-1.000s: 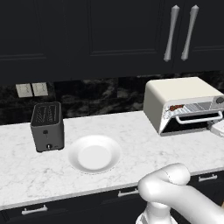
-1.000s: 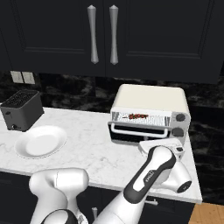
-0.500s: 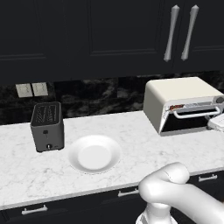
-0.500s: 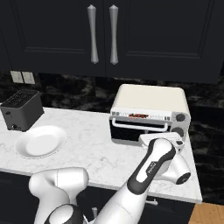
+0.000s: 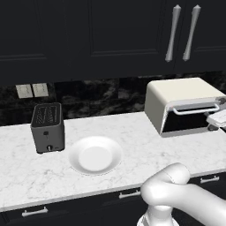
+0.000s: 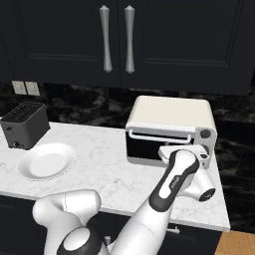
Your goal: Pick up the kebab skewer and baguette bread, and place them inside the toaster oven. Close the toaster oven door and start by setting the timer.
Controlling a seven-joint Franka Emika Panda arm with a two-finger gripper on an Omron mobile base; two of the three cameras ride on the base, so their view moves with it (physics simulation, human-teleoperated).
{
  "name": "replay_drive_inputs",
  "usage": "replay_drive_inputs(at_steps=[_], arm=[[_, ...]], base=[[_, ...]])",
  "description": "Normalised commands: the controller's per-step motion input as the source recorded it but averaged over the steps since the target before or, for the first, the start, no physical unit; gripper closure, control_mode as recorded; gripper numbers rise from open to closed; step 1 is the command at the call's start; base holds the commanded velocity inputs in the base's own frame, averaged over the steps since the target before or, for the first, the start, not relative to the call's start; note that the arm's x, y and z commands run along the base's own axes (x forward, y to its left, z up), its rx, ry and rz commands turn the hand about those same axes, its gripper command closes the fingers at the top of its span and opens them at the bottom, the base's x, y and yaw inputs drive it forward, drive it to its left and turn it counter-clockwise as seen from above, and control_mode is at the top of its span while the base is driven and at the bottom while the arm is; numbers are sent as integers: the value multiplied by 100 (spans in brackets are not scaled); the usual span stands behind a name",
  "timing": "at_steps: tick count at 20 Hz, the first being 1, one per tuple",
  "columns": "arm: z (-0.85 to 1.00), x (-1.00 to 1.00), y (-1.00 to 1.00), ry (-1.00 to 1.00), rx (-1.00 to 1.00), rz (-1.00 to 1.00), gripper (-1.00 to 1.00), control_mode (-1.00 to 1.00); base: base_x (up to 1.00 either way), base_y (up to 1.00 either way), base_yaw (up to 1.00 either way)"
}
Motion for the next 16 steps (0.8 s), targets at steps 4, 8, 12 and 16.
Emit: replay_drive_inputs(at_steps=[4, 8, 12, 16], arm=[[15, 12, 0, 0, 0, -4, -100, -100], [13, 21, 0, 0, 0, -4, -100, -100], [7, 21, 0, 0, 0, -3, -100, -100], [0, 25, 0, -1, 0, 0, -100, -100]], base=[[0, 0, 0], [0, 0, 0], [0, 0, 0], [0, 0, 0]])
